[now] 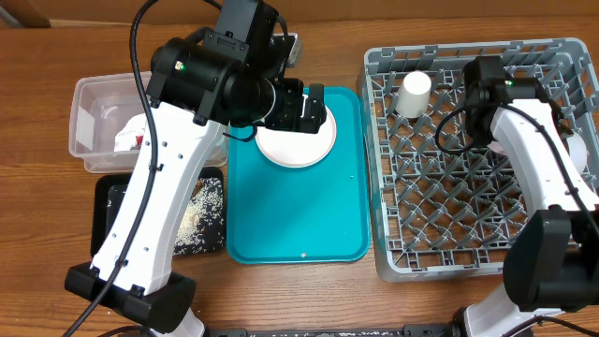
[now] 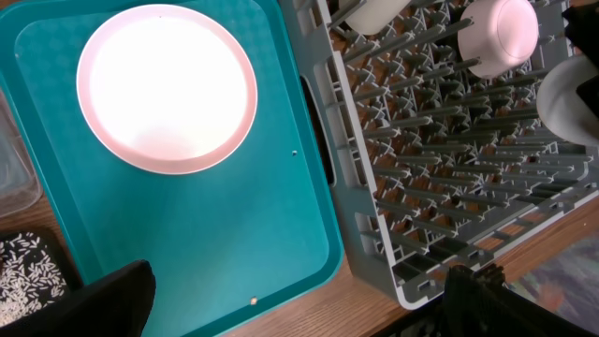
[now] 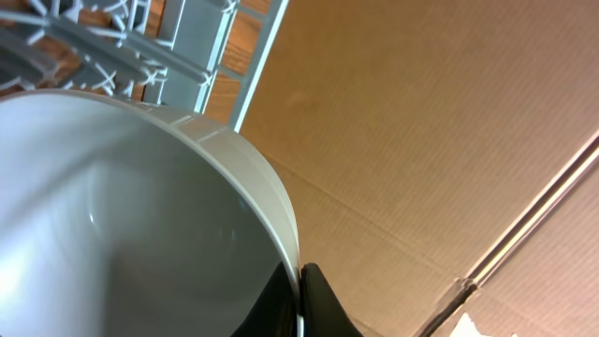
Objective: Sort waste into correct bins and load items into the dishwasher
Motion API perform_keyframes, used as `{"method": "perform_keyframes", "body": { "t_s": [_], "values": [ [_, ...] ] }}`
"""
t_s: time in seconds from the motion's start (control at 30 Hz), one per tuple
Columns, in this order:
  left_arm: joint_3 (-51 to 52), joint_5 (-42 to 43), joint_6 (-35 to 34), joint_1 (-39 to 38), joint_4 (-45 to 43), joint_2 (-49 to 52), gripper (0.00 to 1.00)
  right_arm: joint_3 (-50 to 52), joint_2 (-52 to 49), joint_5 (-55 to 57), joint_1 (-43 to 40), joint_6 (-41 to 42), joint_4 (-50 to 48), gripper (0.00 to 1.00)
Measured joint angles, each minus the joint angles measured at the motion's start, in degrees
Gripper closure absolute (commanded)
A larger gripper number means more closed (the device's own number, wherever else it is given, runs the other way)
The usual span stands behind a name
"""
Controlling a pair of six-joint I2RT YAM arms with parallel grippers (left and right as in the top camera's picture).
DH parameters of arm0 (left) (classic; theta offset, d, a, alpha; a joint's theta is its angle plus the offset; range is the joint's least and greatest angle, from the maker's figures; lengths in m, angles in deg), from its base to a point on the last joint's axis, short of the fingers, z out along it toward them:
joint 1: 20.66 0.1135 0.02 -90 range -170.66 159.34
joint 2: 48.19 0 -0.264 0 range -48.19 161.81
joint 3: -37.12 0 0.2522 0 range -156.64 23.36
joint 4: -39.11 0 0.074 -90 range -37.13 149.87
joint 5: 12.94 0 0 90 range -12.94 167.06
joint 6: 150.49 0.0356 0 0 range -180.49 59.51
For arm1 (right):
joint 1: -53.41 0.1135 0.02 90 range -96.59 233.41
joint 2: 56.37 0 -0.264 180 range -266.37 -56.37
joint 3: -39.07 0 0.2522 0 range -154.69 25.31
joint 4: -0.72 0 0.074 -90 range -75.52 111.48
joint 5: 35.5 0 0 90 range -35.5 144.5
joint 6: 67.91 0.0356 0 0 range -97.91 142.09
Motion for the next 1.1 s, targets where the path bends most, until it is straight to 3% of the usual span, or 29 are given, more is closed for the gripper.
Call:
{"method": "perform_keyframes", "body": {
  "t_s": [0.3, 0.93, 0.97, 1.0, 1.1],
  "values": [
    [0.0, 0.0, 0.0, 0.0, 0.0, 0.0, 0.00, 9.4, 0.0, 2.9, 0.0, -1.9, -2.7, 0.96],
    [0.0, 0.0, 0.0, 0.0, 0.0, 0.0, 0.00, 9.6, 0.0, -0.8, 4.6, -2.6, -5.6, 0.96],
    [0.0, 0.0, 0.0, 0.0, 0.0, 0.0, 0.00, 9.6, 0.0, -1.1, 4.7, -2.6, -5.6, 0.92],
    [0.0, 0.0, 0.0, 0.0, 0.0, 0.0, 0.00, 9.6, 0.0, -1.4, 4.7, -2.1, -5.6, 0.80],
    [0.0, 0.0, 0.0, 0.0, 0.0, 0.0, 0.00, 9.6, -0.1, -4.3, 4.7, -0.1, -6.3, 0.75]
  ]
}}
